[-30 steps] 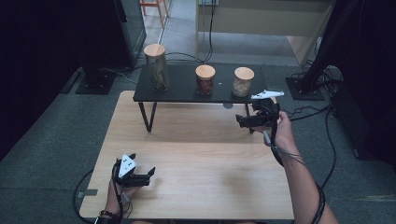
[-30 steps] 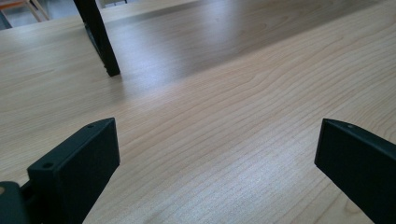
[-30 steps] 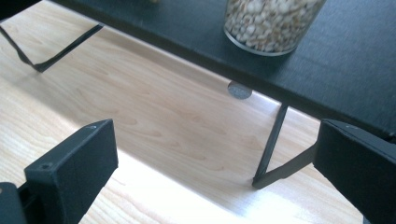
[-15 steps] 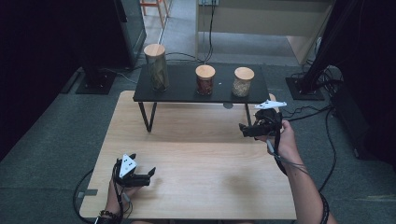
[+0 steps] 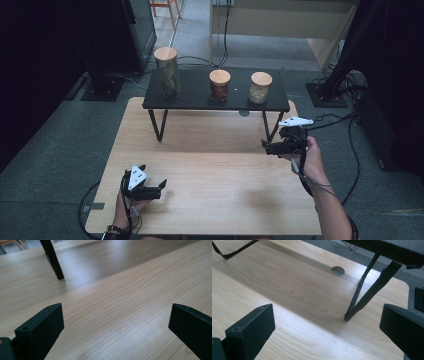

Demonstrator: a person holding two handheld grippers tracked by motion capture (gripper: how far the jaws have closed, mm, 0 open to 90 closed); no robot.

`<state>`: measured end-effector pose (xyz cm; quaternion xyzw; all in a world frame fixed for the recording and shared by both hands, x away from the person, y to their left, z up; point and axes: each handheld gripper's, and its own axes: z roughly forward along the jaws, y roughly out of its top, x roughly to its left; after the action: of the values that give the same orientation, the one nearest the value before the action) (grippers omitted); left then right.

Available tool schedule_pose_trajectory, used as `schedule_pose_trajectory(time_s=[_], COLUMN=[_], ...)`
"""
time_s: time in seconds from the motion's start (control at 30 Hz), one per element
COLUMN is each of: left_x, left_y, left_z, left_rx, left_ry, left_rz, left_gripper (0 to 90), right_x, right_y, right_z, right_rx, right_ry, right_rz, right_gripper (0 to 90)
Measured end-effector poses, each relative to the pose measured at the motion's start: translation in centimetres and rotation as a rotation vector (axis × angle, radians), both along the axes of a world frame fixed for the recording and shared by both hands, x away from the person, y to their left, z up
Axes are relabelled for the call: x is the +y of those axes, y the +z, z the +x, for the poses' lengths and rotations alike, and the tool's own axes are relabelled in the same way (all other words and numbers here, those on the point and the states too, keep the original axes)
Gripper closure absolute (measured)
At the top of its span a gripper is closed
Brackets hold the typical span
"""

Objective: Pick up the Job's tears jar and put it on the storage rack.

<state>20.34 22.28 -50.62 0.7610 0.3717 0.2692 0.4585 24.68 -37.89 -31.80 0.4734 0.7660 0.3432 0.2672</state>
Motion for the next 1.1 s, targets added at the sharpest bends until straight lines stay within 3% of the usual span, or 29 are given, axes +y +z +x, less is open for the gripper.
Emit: schedule_pose_trajectory(time_s=[0.53, 1.1], left_x=[-0.2, -0.4], left_y=[0.0, 0.0], left_z=[-0.1, -0.2], left_rx=[-0.002, -0.004], left_ry=[0.005, 0.010], left_rz=[0.009, 0.014], left_gripper=[0.0, 0.0], right_x=[-1.6, -3.0], right_y=[-2.8, -7.5], right_z=[-2.1, -4.1], right_rx=[-0.010, -0.014], right_ry=[0.006, -0.014], right_rz=[0.002, 0.019], right_gripper=[0.0, 0.0])
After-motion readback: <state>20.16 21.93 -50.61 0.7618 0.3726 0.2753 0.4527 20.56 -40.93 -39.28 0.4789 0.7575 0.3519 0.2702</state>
